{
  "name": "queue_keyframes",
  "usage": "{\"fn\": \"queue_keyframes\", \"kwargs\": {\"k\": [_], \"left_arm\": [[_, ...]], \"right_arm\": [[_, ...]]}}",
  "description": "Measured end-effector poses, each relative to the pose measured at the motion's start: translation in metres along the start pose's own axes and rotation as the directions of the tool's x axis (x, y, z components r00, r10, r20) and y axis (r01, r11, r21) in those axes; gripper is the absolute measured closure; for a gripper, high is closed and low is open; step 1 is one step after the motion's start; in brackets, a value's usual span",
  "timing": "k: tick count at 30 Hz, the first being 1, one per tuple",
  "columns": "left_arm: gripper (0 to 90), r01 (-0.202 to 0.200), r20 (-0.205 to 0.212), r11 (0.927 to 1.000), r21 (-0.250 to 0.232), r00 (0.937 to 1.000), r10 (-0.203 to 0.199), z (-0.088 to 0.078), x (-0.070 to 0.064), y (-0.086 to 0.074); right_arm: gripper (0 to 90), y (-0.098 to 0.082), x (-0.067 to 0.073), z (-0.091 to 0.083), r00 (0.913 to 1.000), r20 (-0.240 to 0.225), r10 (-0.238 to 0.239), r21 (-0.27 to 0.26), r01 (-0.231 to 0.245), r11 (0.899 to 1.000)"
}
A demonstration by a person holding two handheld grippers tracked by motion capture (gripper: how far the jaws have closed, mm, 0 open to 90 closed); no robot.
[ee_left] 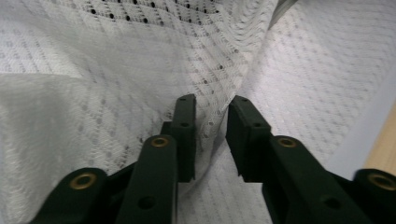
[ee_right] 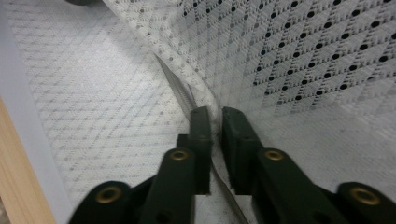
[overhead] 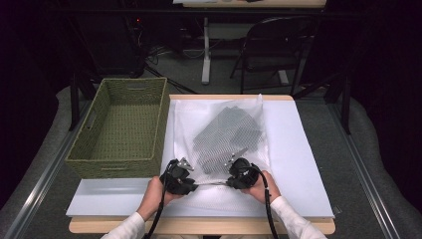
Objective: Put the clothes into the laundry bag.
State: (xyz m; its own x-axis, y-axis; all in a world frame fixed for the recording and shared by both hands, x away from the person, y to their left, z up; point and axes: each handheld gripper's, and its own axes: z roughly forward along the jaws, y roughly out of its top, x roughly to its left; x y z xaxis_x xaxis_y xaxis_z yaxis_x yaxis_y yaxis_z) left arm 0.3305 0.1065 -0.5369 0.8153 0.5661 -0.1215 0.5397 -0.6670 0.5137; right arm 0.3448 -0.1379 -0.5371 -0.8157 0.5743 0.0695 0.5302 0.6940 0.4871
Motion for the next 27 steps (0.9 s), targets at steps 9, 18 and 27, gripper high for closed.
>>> {"fn": "queue_keyframes", "kwargs": {"k": [9,18,27], "left_arm": [[33.1,0.025,0.026,0.9997,-0.006,0.9994,-0.025,-0.022,-0.008,-0.008],[19.6,0.053,-0.017,0.998,-0.035,0.9984,-0.054,-0.046,-0.007,-0.026],[17.0,0.149,-0.077,0.9879,-0.044,0.9854,-0.152,-0.064,0.009,-0.056]], "right_arm": [[40.5,-0.004,-0.004,-0.018,0.9998,0.02,0.003,-0.044,-0.002,0.999],[15.9,-0.003,0.004,-0.032,0.9982,0.057,-0.017,-0.065,0.02,0.998],[15.9,-0.003,0.011,-0.036,0.998,0.042,-0.046,-0.094,0.05,0.994]]}}
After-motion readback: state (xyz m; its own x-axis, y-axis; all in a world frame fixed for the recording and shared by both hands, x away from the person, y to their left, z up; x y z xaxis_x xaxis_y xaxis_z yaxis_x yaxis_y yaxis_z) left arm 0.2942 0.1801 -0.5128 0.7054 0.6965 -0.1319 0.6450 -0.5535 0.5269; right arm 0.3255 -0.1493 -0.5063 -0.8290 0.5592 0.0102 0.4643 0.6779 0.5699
